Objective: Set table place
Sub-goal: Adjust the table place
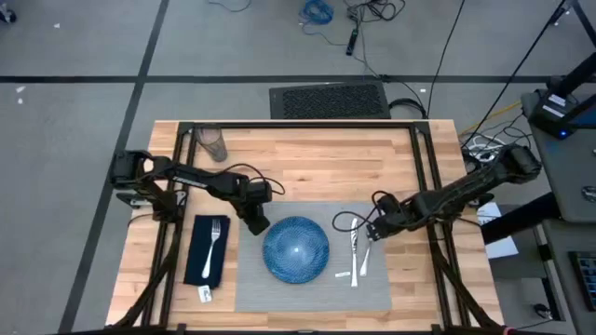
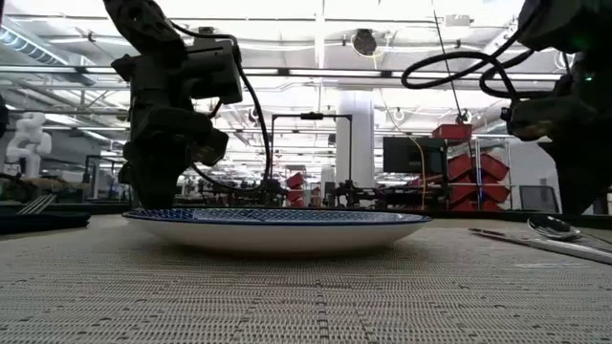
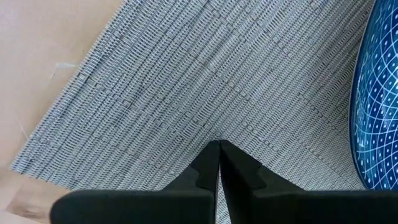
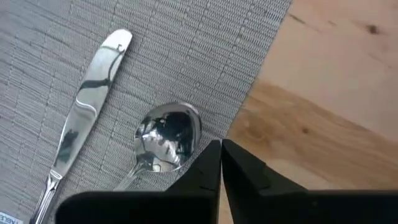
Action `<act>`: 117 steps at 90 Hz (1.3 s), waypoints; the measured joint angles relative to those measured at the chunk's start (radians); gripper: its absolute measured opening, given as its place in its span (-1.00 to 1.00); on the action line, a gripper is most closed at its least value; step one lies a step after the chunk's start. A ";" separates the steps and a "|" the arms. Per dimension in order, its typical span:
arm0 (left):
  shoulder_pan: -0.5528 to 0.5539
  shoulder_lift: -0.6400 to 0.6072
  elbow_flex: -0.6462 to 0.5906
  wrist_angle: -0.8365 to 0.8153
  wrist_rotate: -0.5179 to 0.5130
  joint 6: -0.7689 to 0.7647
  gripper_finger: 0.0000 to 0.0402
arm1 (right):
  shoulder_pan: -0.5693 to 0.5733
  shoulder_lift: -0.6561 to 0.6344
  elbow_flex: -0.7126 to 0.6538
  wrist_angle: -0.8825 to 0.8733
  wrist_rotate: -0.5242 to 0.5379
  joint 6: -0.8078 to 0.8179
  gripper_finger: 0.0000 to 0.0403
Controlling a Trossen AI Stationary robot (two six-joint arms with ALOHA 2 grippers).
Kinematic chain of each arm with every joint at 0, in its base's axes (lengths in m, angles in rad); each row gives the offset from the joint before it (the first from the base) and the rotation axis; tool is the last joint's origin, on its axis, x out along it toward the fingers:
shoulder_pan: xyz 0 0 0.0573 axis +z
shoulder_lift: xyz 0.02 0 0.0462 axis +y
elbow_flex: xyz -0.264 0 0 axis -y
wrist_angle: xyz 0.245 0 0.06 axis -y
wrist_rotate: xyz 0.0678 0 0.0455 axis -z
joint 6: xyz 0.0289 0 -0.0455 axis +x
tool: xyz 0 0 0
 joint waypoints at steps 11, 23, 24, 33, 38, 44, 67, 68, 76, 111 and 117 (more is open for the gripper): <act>0.000 0.000 0.000 0.001 0.000 0.000 -1.00 | -0.003 0.034 0.000 0.063 -0.015 -0.021 -1.00; 0.000 0.000 0.000 0.001 0.000 -0.001 -1.00 | -0.003 0.077 0.000 0.119 -0.017 -0.030 -1.00; 0.000 0.000 0.000 0.001 0.000 -0.001 -1.00 | -0.003 0.079 0.000 0.122 -0.017 -0.031 -1.00; 0.000 0.000 0.000 0.001 0.000 -0.001 -1.00 | -0.003 0.077 0.000 0.142 -0.014 -0.042 -1.00; 0.000 0.000 0.000 0.001 0.000 -0.001 -1.00 | -0.003 0.071 0.000 0.133 -0.014 -0.042 -1.00; 0.000 0.000 0.000 0.001 0.000 0.000 -1.00 | -0.002 0.065 0.000 0.123 -0.014 -0.034 -1.00; -0.001 0.000 0.002 0.004 -0.032 -0.006 -1.00 | 0.000 0.055 0.000 0.106 0.019 -0.001 -1.00; -0.001 0.000 0.002 0.004 -0.032 -0.006 -1.00 | 0.000 0.053 0.000 0.107 0.025 0.000 -1.00; -0.009 0.000 0.002 0.004 -0.040 -0.006 -1.00 | 0.000 0.047 0.000 0.114 0.032 0.000 -1.00; -0.028 0.000 0.002 0.004 -0.063 -0.006 -1.00 | -0.007 0.049 0.000 0.072 0.025 0.002 -1.00; -0.029 0.000 0.002 0.003 -0.064 -0.006 -1.00 | -0.014 0.050 0.000 0.091 0.026 -0.017 -1.00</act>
